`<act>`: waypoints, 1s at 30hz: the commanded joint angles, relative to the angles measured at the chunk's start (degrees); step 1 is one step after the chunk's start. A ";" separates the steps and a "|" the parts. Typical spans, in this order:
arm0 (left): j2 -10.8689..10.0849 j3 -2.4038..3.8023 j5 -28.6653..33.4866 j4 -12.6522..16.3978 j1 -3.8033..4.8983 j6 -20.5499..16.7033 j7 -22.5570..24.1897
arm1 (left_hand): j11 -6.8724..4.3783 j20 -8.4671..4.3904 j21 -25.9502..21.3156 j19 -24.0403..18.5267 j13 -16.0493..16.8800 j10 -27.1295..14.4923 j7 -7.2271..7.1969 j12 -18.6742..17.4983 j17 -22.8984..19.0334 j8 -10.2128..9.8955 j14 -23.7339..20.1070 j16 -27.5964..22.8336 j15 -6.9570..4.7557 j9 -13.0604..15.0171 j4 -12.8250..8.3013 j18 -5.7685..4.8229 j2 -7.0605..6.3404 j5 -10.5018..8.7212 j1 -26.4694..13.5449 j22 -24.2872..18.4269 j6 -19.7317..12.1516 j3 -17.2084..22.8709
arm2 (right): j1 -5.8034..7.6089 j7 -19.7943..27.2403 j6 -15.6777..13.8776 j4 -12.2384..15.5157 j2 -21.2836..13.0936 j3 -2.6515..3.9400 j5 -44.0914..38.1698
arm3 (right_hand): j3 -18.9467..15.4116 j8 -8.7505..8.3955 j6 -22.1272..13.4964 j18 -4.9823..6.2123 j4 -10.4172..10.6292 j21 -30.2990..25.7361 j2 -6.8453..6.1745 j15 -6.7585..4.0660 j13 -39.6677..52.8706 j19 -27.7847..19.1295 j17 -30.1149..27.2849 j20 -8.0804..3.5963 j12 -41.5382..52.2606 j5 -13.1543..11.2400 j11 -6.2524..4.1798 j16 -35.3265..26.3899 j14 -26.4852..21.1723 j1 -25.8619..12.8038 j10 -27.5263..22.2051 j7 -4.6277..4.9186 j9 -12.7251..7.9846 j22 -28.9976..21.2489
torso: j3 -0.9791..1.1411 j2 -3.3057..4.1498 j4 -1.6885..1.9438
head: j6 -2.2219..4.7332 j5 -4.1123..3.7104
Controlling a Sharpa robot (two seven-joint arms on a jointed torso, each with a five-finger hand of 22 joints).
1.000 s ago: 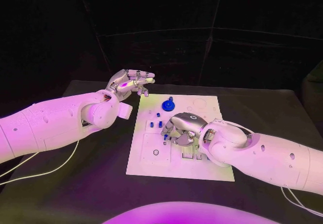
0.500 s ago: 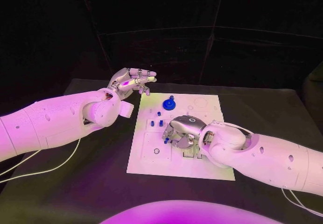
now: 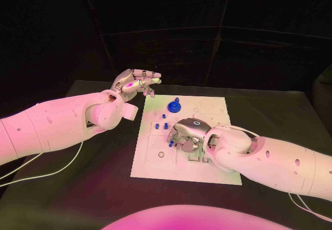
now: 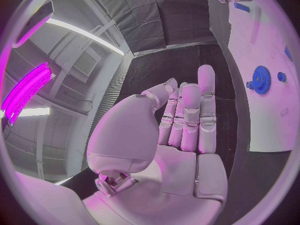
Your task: Assemble the parts on the task board
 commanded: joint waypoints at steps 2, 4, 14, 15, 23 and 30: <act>0.00 0.06 0.22 0.11 0.09 0.55 0.33 | -0.12 -0.07 -0.29 -0.28 0.06 -0.31 0.02 0.33 -0.04 0.27 -0.46 -0.24 -0.07 -0.08 -0.24 0.74 -0.20 0.36 0.41 -0.08 -0.52 0.00 | 0.06 -0.14 0.41 0.10 0.17 0.00 -0.77 | 0.35 -0.16 0.14 0.36 0.12 0.32 0.04 -0.28 -0.04 0.13 -0.05 -0.17 -0.22 0.22 0.14 0.19 2.68 -0.70 0.29 0.16 0.03 -0.03 | -0.03 -0.01 0.01 | -0.12 0.08; 0.00 0.06 0.22 0.10 0.09 0.56 0.31 | -0.12 -0.07 -0.29 -0.28 0.06 -0.31 0.02 0.33 -0.04 0.27 -0.46 -0.24 -0.07 -0.08 -0.24 0.74 -0.20 0.36 0.41 -0.08 -0.52 0.00 | 0.06 -0.09 0.94 0.14 0.25 0.00 -0.78 | 0.33 -0.16 0.14 0.36 0.10 0.31 -0.01 -0.27 -0.04 0.12 -0.04 -0.17 -0.22 0.22 0.14 0.20 2.68 -0.74 0.28 0.16 0.03 -0.05 | -0.03 -0.01 0.01 | -0.12 0.08; 0.00 0.06 0.22 0.11 0.10 0.70 0.19 | -0.12 -0.07 -0.29 -0.28 0.06 -0.31 0.02 0.33 -0.04 0.27 -0.46 -0.24 -0.07 -0.08 -0.24 0.74 -0.20 0.36 0.41 -0.08 -0.52 0.00 | 0.06 -1.60 3.84 0.08 0.62 -0.01 -2.03 | -0.34 -0.16 0.02 0.37 0.27 0.28 -0.61 -0.24 -0.05 0.05 -0.10 -0.12 -0.39 0.07 0.17 0.23 2.65 -1.99 0.13 0.12 0.03 -0.11 | -0.01 -0.02 0.00 | -0.24 0.09; -0.01 0.06 0.22 0.11 0.10 0.70 0.19 | -0.12 -0.07 -0.29 -0.28 0.06 -0.31 0.02 0.33 -0.04 0.27 -0.46 -0.24 -0.07 -0.08 -0.24 0.74 -0.20 0.36 0.41 -0.08 -0.52 0.00 | 0.06 -1.74 3.92 0.04 0.63 -0.01 -2.13 | -0.41 -0.17 0.00 0.38 0.28 0.26 -0.66 -0.23 -0.05 0.04 -0.14 -0.11 -0.41 0.09 0.18 0.21 2.64 -2.09 0.11 0.12 0.03 -0.13 | -0.02 -0.01 0.00 | -0.30 0.10; -0.07 0.06 0.22 0.14 0.11 0.79 0.12 | -0.12 -0.07 -0.29 -0.28 0.06 -0.31 0.02 0.33 -0.04 0.27 -0.46 -0.24 -0.07 -0.08 -0.24 0.74 -0.20 0.36 0.41 -0.08 -0.52 0.00 | 0.06 -2.31 2.18 -0.24 0.69 -0.03 -2.41 | -1.15 -0.47 -1.84 0.66 0.40 -0.83 -1.62 0.36 -0.26 -0.78 -1.43 0.21 -1.94 0.43 0.94 -0.69 2.25 -3.37 -2.66 0.78 -0.18 -1.85 | -0.02 -0.02 -0.01 | -0.38 0.14; -0.10 0.06 0.22 0.14 0.11 0.88 0.03 | -0.12 -0.07 -0.29 -0.28 0.06 -0.31 0.02 0.33 -0.04 0.27 -0.46 -0.24 -0.07 -0.08 -0.24 0.74 -0.20 0.36 0.41 -0.08 -0.52 0.00 | 0.05 -1.91 -1.75 -0.33 0.75 -0.05 -2.45 | -3.23 -0.49 -6.69 1.91 0.23 -5.21 -2.75 1.12 -0.14 -3.64 -4.58 1.03 -3.12 0.55 1.86 -3.10 1.02 -4.17 -7.40 1.19 -0.24 -8.47 | -0.01 -0.03 0.03 | -0.36 0.11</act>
